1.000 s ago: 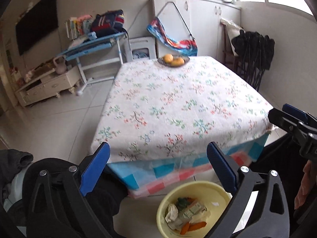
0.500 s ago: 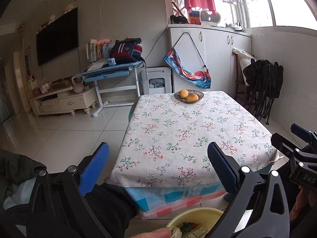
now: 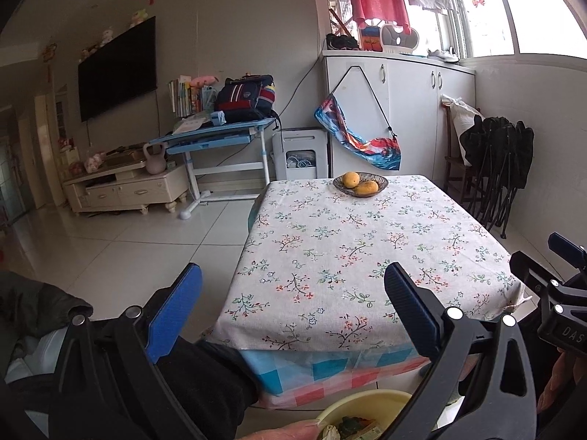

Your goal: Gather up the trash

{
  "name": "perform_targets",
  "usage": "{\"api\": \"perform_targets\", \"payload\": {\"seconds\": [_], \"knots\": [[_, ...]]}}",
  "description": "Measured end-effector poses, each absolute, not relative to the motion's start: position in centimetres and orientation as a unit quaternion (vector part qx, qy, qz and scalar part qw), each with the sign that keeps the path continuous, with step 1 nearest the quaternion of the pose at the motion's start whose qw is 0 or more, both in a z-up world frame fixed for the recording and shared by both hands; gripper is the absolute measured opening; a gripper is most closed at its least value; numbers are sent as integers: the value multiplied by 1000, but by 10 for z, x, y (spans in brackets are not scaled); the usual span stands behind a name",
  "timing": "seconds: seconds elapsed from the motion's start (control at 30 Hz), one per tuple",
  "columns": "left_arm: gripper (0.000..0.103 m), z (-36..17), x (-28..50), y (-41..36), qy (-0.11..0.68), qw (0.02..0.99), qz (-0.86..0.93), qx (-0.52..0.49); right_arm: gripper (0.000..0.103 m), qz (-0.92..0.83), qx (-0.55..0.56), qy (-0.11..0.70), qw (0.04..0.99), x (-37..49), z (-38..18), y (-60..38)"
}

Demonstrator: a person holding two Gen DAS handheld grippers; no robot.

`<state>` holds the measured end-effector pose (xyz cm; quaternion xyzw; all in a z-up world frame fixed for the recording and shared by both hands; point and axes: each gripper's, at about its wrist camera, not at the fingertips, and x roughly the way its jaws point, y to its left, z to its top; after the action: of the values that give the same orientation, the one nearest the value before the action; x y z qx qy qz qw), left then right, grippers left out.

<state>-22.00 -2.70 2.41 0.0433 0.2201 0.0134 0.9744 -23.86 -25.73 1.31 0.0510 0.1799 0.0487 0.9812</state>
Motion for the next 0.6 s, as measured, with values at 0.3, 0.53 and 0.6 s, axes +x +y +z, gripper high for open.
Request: {"api": "perform_targets", "payload": {"seconds": [0.3, 0.53, 0.6], "knots": [[96, 23, -220, -27, 219, 974, 18, 46, 94, 47, 47, 183, 981, -237, 12, -256], [96, 22, -218, -26, 222, 974, 20, 46, 94, 46, 45, 186, 980, -236, 12, -256], [96, 22, -218, -25, 223, 974, 20, 45, 94, 46, 44, 187, 980, -236, 12, -255]]}}
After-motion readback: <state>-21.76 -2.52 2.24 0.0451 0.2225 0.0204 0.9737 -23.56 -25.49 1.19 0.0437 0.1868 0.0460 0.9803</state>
